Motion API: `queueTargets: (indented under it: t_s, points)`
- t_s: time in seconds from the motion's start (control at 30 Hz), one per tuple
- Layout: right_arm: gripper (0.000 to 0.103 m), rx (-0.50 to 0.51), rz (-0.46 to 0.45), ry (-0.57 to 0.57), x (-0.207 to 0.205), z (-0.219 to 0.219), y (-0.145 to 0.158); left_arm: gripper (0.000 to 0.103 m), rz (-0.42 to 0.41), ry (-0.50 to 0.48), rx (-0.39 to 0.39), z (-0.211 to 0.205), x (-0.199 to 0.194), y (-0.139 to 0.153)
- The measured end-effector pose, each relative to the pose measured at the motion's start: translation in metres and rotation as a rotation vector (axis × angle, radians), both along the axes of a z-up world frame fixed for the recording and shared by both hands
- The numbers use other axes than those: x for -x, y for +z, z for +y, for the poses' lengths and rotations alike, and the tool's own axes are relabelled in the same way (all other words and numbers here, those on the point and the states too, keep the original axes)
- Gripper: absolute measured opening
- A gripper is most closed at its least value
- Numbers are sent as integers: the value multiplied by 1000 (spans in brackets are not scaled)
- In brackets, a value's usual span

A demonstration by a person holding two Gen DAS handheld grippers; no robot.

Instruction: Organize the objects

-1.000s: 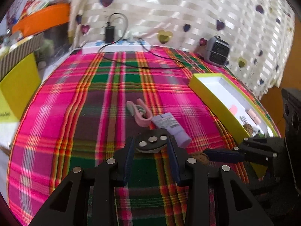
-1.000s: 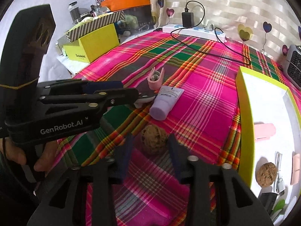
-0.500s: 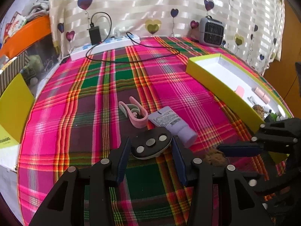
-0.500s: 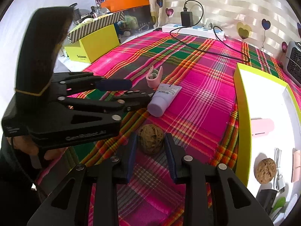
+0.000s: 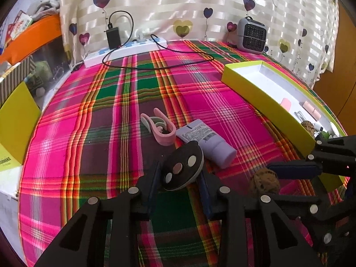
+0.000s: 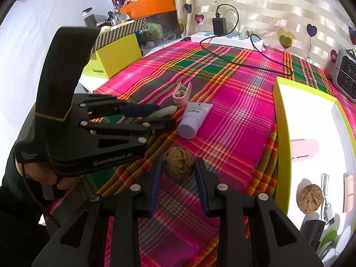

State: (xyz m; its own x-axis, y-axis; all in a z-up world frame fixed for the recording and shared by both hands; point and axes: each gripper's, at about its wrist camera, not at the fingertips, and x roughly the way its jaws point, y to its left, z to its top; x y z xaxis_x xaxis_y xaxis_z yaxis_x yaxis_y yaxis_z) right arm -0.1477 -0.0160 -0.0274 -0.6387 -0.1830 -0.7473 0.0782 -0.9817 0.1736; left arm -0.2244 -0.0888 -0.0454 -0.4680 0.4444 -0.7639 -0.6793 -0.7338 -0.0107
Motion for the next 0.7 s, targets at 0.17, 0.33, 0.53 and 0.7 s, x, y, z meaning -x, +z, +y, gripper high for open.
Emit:
queueTargets:
  t_s: [0.17,0.33,0.53,0.7]
  points:
    - [30,10,21,-10,-5,2,4,30,15,35,-43,-7,-10,9]
    - [30,15,37,-12,-10,3,8,31,45,93,-112,-15,-24,21]
    - [31,11,67,-29,-21,8,16,30,60,101,-186,-17,-45,32]
    - [31,9,97,-48,-33,14,24,30,58,94,-229,-14,-61,38]
